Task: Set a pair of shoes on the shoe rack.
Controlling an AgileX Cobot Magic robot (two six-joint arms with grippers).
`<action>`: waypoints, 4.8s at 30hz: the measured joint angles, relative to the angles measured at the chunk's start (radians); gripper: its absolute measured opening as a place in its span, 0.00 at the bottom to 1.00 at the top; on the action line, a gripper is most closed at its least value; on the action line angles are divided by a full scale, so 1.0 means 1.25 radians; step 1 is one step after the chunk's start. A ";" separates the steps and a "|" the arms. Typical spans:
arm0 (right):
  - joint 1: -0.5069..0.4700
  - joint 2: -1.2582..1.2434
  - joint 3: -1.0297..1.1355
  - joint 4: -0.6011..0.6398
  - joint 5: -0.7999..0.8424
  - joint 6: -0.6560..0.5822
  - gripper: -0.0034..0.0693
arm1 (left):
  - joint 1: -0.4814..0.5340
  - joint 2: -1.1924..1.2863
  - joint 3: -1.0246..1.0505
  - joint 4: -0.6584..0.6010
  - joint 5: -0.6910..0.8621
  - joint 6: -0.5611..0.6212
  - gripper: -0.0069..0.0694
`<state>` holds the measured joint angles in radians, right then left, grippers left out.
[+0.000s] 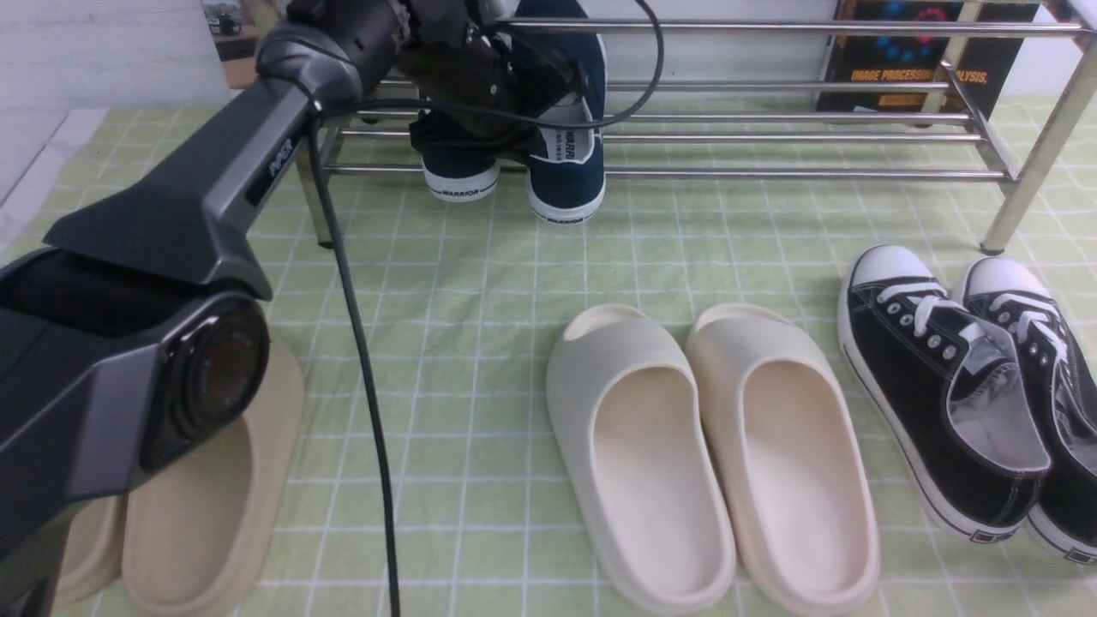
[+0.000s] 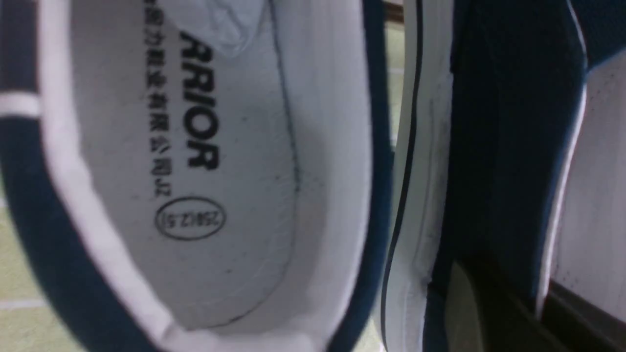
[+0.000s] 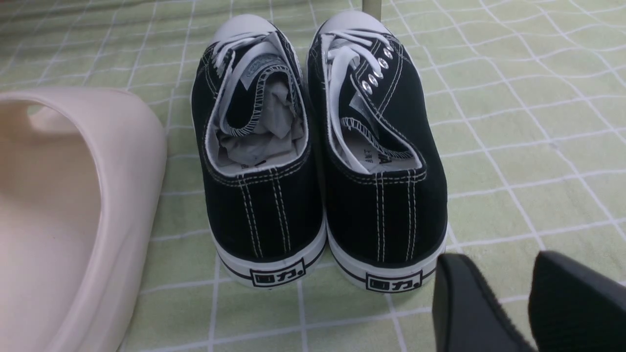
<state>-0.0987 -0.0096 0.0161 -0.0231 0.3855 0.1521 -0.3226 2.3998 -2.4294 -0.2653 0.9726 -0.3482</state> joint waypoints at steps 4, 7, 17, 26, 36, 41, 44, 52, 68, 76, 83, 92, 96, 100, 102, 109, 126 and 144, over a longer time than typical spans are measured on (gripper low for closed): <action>0.000 0.000 0.000 0.000 0.000 0.000 0.38 | 0.000 0.000 0.000 -0.001 0.000 0.000 0.13; 0.000 0.000 0.000 0.000 0.000 0.000 0.38 | 0.000 -0.003 -0.001 -0.001 -0.013 0.000 0.20; 0.000 0.000 0.000 0.000 0.000 0.000 0.38 | 0.000 -0.063 -0.005 0.025 0.044 0.007 0.41; 0.000 0.000 0.000 0.000 0.000 0.000 0.38 | -0.023 -0.154 -0.010 0.086 0.218 0.118 0.18; 0.000 0.000 0.000 0.000 0.000 0.000 0.38 | -0.098 -0.024 0.042 0.044 0.189 0.127 0.07; 0.000 0.000 0.000 0.000 0.000 0.000 0.38 | -0.098 -0.003 0.044 0.057 0.094 0.079 0.07; 0.000 0.000 0.000 0.000 0.000 0.000 0.38 | -0.101 -0.005 0.044 0.083 0.043 0.033 0.07; 0.000 0.000 0.000 0.000 0.000 0.000 0.38 | -0.094 -0.004 0.044 0.115 -0.080 -0.014 0.07; 0.000 0.000 0.000 0.000 0.000 0.000 0.38 | -0.065 -0.084 0.044 0.127 0.064 0.075 0.07; 0.000 0.000 0.000 0.000 0.000 0.000 0.38 | -0.065 -0.315 0.041 0.219 0.200 0.108 0.07; 0.000 0.000 0.000 0.000 0.000 0.000 0.38 | -0.065 -0.559 0.088 0.289 0.223 0.128 0.07; 0.000 0.000 0.000 0.000 0.000 0.000 0.38 | -0.065 -0.845 0.451 0.298 0.223 0.117 0.07; 0.000 0.000 0.000 0.000 0.000 0.000 0.38 | -0.065 -0.986 0.614 0.311 0.219 0.108 0.07; 0.000 0.000 0.000 0.000 0.000 0.000 0.38 | -0.065 -1.182 0.825 0.360 0.204 0.050 0.07; 0.000 0.000 0.000 0.000 0.000 0.000 0.38 | -0.065 -1.227 0.873 0.374 0.204 0.027 0.07; 0.000 0.000 0.000 0.000 0.000 0.000 0.38 | -0.065 -1.457 1.090 0.371 0.197 -0.059 0.07; 0.000 0.000 0.000 0.000 0.000 0.000 0.38 | -0.065 -1.566 1.210 0.341 0.217 -0.065 0.07; 0.000 0.000 0.000 0.000 0.000 0.000 0.38 | 0.240 -1.926 1.812 0.196 -0.460 0.075 0.07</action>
<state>-0.0987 -0.0096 0.0161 -0.0228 0.3855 0.1521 -0.0231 -0.0078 -0.1645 -0.0208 0.3978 -0.2539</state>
